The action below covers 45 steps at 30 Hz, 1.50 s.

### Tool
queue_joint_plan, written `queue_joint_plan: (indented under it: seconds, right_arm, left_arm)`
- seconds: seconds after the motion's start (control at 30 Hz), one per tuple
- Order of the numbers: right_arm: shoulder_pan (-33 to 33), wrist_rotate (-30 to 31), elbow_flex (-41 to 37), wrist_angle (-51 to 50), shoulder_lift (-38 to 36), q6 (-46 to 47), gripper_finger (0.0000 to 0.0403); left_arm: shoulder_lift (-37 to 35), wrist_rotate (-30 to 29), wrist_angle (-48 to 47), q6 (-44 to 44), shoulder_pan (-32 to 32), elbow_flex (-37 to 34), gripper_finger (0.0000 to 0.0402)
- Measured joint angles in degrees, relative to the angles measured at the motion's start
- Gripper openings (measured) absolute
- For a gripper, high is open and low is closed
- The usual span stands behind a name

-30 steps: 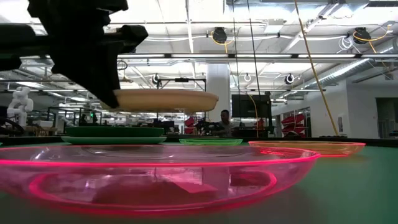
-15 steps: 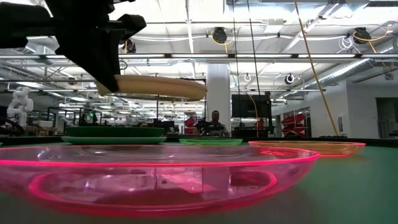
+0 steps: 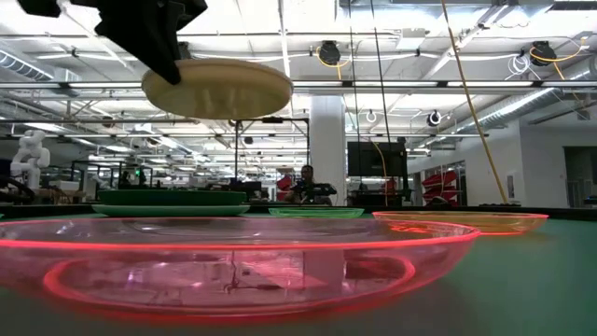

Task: Stack plastic plates
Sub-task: Stack the white plate on the pink plate

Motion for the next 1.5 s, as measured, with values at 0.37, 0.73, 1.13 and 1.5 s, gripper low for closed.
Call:
queue_joint_plan:
  seconds: [0.37, 0.73, 1.13, 1.5]
  right_arm:
    - [-0.02, -2.97, 0.0, -0.24, 0.0, -0.02, 0.0013]
    - [0.0, -7.27, 0.0, -0.36, 0.0, 1.35, 0.0013]
    - [-0.41, -7.39, 0.0, -0.39, 0.0, 2.33, 0.0013]
    - [-0.67, -7.47, 0.0, -0.82, 0.0, 3.53, 0.0013]
  left_arm:
    - [-5.15, 4.64, -6.36, 1.11, 6.75, -0.01, 0.0017]
    - [-11.02, 8.01, -8.81, 2.88, 13.54, -3.55, 0.0017]
    - [-20.24, 8.91, 0.45, 6.19, 21.14, -16.1, 0.0017]
    - [-19.73, 10.17, 4.23, 8.08, 31.49, -19.7, 0.0017]
